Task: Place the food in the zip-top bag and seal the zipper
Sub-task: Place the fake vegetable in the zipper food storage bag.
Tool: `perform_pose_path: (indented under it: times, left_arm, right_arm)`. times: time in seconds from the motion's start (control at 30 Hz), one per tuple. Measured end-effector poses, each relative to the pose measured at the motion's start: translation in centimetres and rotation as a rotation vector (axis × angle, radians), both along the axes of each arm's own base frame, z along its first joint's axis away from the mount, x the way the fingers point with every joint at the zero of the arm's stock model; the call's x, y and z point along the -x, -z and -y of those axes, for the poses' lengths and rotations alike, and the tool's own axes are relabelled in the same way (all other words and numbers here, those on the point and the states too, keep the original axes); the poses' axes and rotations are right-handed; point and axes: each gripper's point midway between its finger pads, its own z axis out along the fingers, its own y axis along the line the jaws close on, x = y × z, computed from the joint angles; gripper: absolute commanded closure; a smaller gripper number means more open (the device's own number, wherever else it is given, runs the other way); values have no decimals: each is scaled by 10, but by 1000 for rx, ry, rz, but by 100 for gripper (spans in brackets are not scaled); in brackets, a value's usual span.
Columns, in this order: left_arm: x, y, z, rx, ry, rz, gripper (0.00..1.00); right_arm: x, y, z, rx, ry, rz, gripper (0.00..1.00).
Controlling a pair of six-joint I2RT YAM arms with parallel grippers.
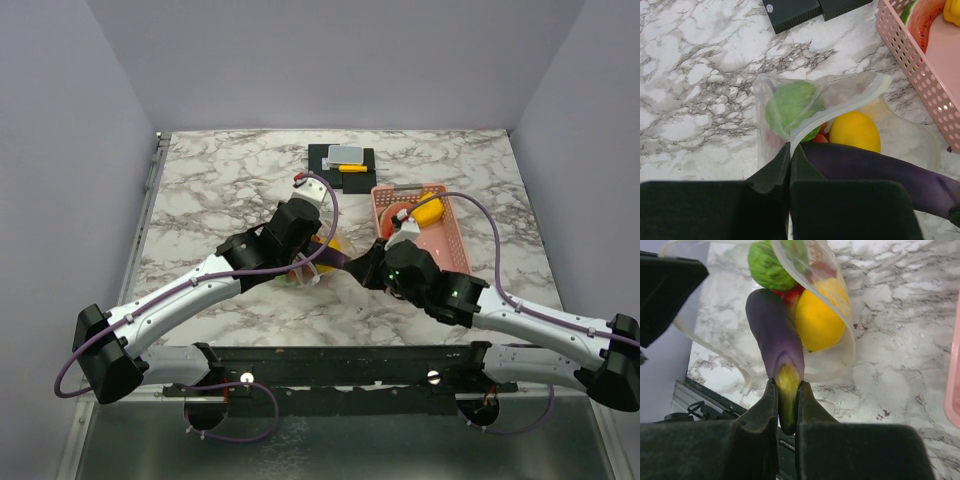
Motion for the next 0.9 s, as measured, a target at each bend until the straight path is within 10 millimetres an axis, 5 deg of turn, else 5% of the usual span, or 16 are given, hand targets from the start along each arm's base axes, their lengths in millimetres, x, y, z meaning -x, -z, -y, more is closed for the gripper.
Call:
perform_pose_path:
  times: [0.33, 0.9]
  left_arm:
    - [1, 1, 2, 4, 12, -6, 100]
    - [10, -4, 11, 49, 80, -28, 100]
  right_arm:
    - [0, -31, -28, 33, -152, 59, 99]
    - [-16, -1, -70, 137, -228, -2, 99]
